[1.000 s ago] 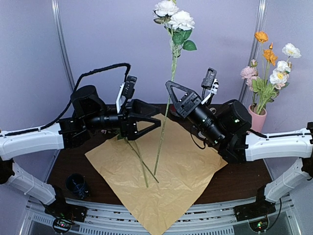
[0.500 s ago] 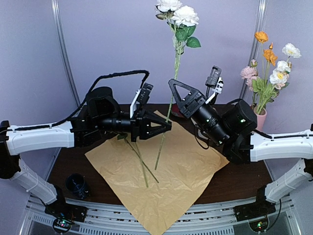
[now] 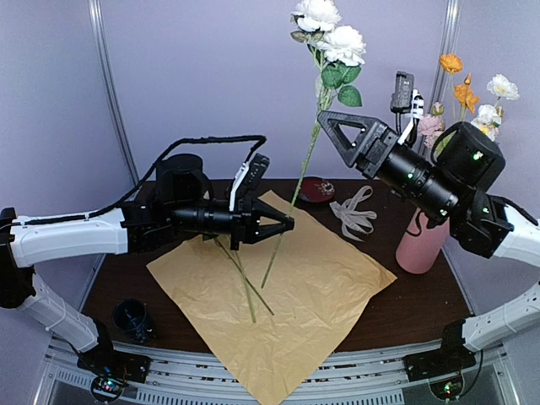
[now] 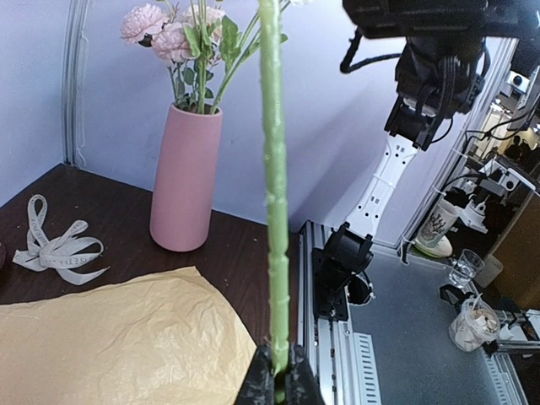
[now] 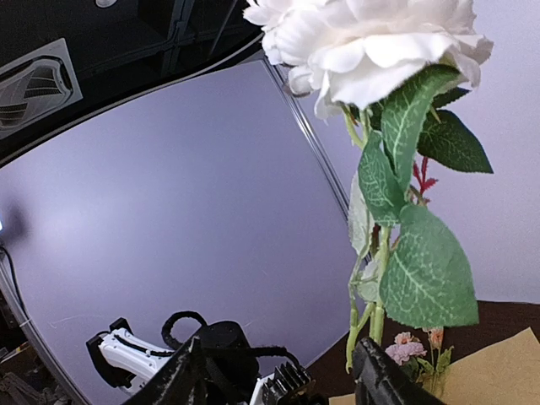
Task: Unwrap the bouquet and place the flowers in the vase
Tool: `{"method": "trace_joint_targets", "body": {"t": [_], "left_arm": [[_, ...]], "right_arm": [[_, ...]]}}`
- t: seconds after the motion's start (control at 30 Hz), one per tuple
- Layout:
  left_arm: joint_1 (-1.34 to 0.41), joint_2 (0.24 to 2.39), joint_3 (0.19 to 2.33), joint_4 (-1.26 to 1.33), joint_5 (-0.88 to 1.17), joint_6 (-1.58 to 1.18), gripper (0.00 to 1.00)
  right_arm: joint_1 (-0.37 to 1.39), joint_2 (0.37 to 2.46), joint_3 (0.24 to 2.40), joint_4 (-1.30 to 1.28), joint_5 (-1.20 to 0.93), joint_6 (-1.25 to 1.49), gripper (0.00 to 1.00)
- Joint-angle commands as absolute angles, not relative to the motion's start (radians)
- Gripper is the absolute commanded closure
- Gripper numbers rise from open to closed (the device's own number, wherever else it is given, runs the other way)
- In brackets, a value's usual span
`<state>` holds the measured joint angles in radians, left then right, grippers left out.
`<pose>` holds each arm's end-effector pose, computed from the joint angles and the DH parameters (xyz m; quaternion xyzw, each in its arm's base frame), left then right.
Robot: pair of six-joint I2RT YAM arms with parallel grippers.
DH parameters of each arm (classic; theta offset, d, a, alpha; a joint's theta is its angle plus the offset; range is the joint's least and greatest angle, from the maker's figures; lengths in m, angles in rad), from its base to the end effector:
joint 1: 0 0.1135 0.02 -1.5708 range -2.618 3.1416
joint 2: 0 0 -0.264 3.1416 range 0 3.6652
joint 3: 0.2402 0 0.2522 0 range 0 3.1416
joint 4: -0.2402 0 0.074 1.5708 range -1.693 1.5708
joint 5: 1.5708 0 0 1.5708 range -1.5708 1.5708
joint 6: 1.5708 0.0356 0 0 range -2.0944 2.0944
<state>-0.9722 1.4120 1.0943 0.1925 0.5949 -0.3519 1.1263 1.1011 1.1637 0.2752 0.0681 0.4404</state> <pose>0.1708 -0.2858 0.3417 0.4035 0.6236 -0.5621 0.3637 0.1074 0.2198 0.4604 -0.1681 0.5535 0.5615 0.5917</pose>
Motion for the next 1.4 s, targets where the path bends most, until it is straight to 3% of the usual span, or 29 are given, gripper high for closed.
{"method": "trace_joint_targets", "body": {"t": [0.0,0.4,0.73,0.83,0.87,0.9,0.93,1.0,1.2,1.37], "left_arm": [[-0.969,1.394,1.119,0.203,0.595,-0.308,1.00],[-0.973,1.376,1.111,0.210,0.623,-0.296,1.00],[-0.987,1.387,1.125,0.184,0.623,-0.265,1.00],[-0.991,1.387,1.131,0.165,0.604,-0.252,1.00],[-0.991,1.385,1.132,0.155,0.583,-0.248,0.99],[-0.991,1.381,1.133,0.143,0.557,-0.244,0.77],[-0.991,1.373,1.132,0.130,0.512,-0.241,0.40],[-0.991,1.348,1.119,0.117,0.394,-0.245,0.05],[-0.991,1.237,1.026,0.169,0.084,-0.255,0.02],[-0.991,1.214,0.988,0.183,0.022,-0.254,0.02]], "right_arm": [[1.125,1.122,1.266,-0.005,0.102,0.394,0.40],[1.101,1.148,1.299,-0.044,0.140,0.415,0.41],[1.092,1.192,1.338,-0.037,0.078,0.423,0.78],[1.091,1.186,1.344,-0.039,0.094,0.412,1.00],[1.091,1.178,1.350,-0.047,0.104,0.402,1.00],[1.091,1.171,1.365,-0.061,0.119,0.385,1.00],[1.091,1.168,1.390,-0.091,0.143,0.360,1.00],[1.091,1.164,1.460,-0.175,0.223,0.300,1.00],[1.091,1.161,1.705,-0.419,0.591,0.057,1.00],[1.091,1.165,1.743,-0.333,0.970,-0.233,1.00]]}}
